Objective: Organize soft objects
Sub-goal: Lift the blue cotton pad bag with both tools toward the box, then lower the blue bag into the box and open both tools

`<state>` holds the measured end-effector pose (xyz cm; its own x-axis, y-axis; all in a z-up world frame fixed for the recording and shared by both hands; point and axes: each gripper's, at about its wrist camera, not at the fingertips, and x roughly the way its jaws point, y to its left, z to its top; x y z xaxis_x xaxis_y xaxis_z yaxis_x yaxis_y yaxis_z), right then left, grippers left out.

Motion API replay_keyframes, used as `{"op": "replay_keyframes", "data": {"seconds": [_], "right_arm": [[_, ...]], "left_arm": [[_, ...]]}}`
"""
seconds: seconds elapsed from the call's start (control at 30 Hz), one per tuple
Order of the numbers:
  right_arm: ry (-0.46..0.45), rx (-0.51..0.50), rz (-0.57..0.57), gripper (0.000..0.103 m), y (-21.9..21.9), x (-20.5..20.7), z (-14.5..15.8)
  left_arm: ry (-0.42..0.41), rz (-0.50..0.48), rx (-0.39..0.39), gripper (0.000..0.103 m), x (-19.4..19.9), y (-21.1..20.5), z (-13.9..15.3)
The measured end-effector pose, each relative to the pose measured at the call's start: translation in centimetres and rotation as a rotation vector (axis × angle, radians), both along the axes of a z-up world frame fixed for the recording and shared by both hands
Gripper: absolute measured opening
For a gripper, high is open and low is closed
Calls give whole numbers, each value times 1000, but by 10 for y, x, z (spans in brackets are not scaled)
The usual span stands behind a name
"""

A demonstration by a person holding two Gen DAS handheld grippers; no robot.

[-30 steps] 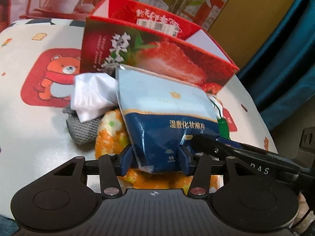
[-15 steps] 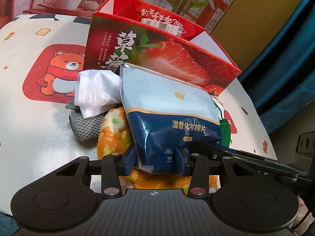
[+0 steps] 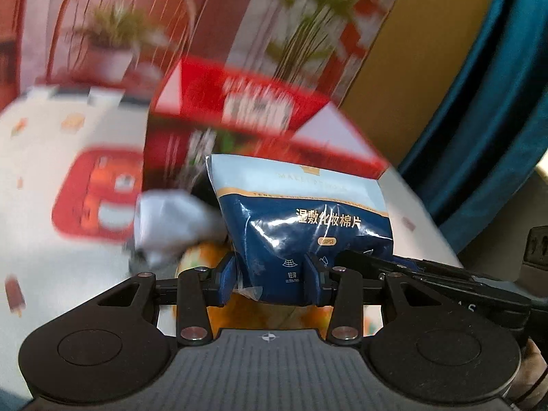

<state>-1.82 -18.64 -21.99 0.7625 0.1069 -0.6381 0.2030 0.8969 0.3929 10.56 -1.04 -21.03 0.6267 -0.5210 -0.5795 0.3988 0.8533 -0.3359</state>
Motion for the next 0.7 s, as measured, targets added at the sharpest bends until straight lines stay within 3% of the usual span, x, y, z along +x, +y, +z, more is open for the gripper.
{"op": "replay_keyframes", "data": {"seconds": [0.2,0.4,0.53,0.7], "right_arm": [[-164,-64,0,42,-10,3,41],[-279,-194,-19,43,-24,41,69],[-282,-203,-52,43,-37,76,62],[-204,-161,-97,43,-54,109,31]], "left_arm": [[-174,-12,0,44,6,-13,41],[-251,24,-36,46,54,-33,60],[-196,65,-65,47,95,-47,57],[-143,85,-19,47,130,-65,43]]}}
